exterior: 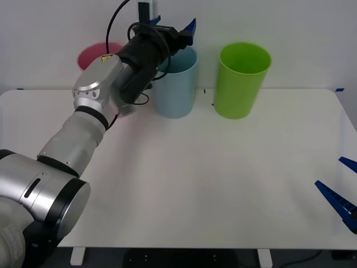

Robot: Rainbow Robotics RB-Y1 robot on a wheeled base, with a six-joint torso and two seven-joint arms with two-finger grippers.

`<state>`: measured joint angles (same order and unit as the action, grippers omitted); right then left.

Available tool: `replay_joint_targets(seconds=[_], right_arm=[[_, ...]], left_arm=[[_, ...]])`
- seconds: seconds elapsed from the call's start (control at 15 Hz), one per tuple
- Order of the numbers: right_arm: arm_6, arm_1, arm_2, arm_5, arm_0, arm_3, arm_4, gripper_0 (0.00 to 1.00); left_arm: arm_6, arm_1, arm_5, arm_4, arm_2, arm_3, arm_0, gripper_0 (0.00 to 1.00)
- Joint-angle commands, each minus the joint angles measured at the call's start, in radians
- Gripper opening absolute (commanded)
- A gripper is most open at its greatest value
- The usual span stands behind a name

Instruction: Grasp the object on the table and drop it into the matching bin: aluminum can to the light blue bin, PET bottle to the pink bin.

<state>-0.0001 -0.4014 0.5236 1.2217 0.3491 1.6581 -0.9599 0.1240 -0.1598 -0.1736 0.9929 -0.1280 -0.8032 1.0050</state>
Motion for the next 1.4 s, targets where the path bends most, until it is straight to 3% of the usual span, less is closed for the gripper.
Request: replay_joint_targets(seconds=[0.07, 0.33, 0.6, 0.93, 1.4], right_arm=[[0.0, 0.0, 0.0, 0.0, 0.0, 0.0, 0.0, 1.0], [0.0, 0.0, 0.0, 0.0, 0.0, 0.0, 0.0, 1.0], [0.0, 0.0, 0.0, 0.0, 0.0, 0.0, 0.0, 1.0], [0.0, 0.0, 0.0, 0.0, 0.0, 0.0, 0.0, 1.0], [0.0, 0.0, 0.0, 0.0, 0.0, 0.0, 0.0, 1.0]], left_arm=[[0.005, -0.06, -0.02, -0.112, -0.065, -0.08, -0.062, 1.0], [0.005, -0.191, -0.015, -0.278, -0.173, -0.269, -0.19, 1.0], [0.009, -0.268, -0.04, -0.304, -0.165, -0.442, -0.35, 1.0], [0.026, -0.296, -0.124, -0.273, -0.067, -0.622, -0.562, 1.0], [0.031, -0.297, -0.357, -0.114, 0.153, -0.827, -0.885, 1.0]])
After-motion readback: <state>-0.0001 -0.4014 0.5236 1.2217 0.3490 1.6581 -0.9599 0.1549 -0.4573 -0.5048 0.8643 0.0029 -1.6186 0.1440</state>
